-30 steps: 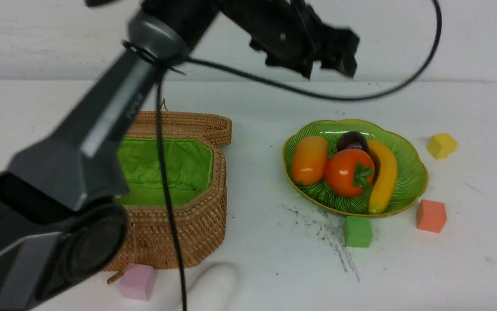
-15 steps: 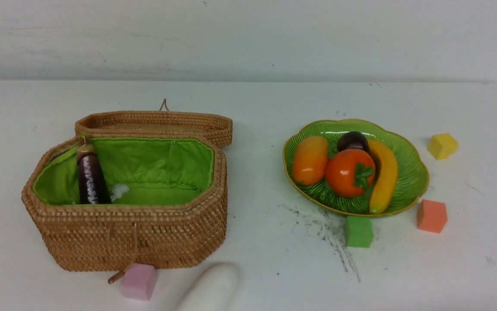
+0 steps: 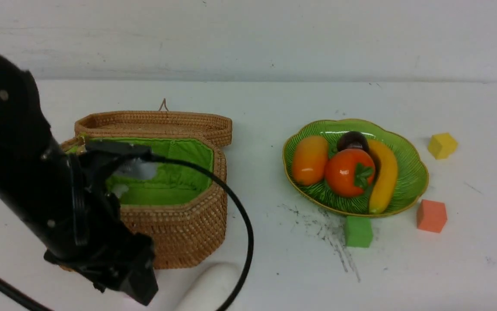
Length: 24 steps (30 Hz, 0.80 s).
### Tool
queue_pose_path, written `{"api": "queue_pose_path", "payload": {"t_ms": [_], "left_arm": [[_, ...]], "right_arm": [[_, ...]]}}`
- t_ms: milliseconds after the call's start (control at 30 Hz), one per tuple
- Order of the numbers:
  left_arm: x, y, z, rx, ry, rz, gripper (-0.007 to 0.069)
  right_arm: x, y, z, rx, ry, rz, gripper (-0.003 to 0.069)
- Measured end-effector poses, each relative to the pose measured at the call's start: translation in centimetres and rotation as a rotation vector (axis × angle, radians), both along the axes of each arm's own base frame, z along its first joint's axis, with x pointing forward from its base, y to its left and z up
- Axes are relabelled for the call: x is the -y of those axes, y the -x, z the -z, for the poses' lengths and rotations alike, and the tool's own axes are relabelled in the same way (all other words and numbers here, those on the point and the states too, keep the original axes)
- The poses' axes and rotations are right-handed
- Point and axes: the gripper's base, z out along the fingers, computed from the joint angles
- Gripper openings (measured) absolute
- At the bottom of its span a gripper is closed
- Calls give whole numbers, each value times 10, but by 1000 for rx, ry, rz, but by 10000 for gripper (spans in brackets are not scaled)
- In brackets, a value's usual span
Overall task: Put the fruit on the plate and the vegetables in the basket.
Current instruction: Take a daikon with your left arm and place it on the basket on the left.
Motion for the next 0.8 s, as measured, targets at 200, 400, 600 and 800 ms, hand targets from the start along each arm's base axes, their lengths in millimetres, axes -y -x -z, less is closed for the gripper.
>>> {"api": "queue_pose_path", "payload": {"t_ms": [200,400,600,800], "left_arm": [[29,1,12,42,-4,34,549],[56,-2,31,62,-46,-19,549],[73,-21,71,47,-70,-57,549],[80,-32,92,42,-80,-64,549]], "right_arm": [[0,0,0,0,0,0,238],[0,0,0,0,0,0,238],[0,0,0,0,0,0,238],[0,0,0,0,0,0,238]]}}
